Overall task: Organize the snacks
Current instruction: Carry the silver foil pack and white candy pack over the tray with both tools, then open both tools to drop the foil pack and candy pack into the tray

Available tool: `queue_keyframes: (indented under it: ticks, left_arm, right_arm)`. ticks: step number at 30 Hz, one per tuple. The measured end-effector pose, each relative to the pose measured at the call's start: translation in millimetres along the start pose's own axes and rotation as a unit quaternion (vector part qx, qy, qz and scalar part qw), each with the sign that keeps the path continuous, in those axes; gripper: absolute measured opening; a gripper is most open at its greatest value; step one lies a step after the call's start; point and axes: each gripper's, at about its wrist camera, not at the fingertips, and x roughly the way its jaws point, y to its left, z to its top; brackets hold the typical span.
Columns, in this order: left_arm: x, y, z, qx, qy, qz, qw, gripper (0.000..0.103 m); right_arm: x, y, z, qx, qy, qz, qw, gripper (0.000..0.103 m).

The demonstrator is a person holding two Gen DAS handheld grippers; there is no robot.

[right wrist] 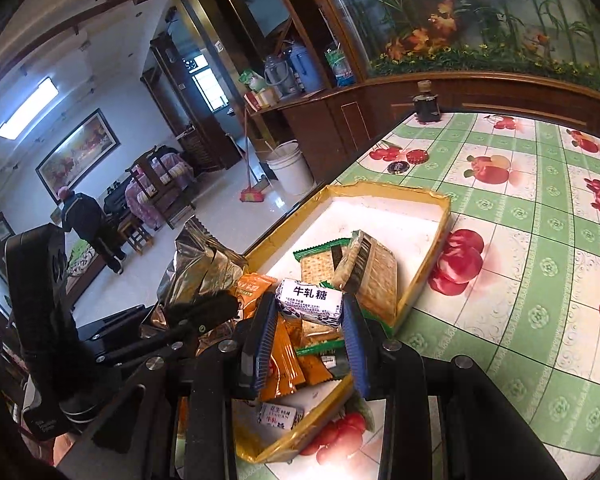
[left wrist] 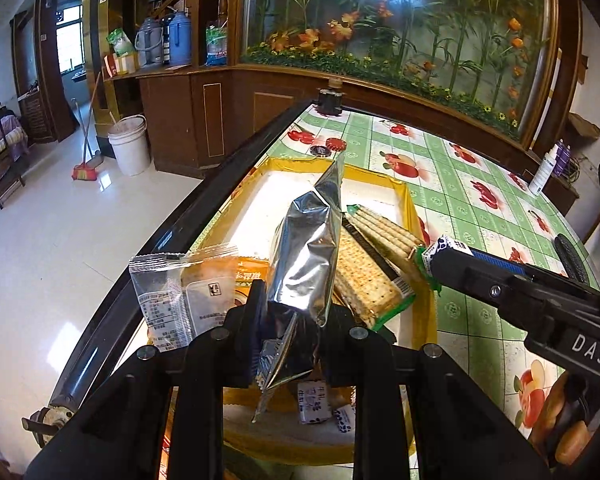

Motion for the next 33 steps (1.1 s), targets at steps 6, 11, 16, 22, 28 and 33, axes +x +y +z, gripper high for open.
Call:
queue_keyframes:
  ticks: [6,11,16,22,28,33]
  left_arm:
    - [4,6,1,-0.007,0.008,-0.003,0.9999,0.020]
    - [9,7,1,-0.007,0.014,-0.002,0.9999,0.020]
    - [13,8,2,-0.007,0.020,-0.002,0.9998,0.020]
    - [17,7,3,-0.007,0.025,-0.002,0.9997,0.020]
    - [21,9,4,-0.012,0.034,-0.003,0.9994,0.021]
    - [27,11,6,-0.023,0.045,-0.008,0.9987,0.025]
  right_arm:
    - [12,-2,8,0.001,0.002,-0.002,1.000,0.034]
    - [28,-7,22,0.000,0.004,-0.008,1.000,0.034]
    - [47,-16,32,0.003,0.011,-0.015,1.000,0.034]
    - [69,-19,42,0.001,0.022,-0.019,1.000,0.034]
    - [88,-22,46,-0.001,0.035,-0.023,0.999,0.035]
    - [96,-25,46,-0.001,0.041,-0.029,0.999,0.035]
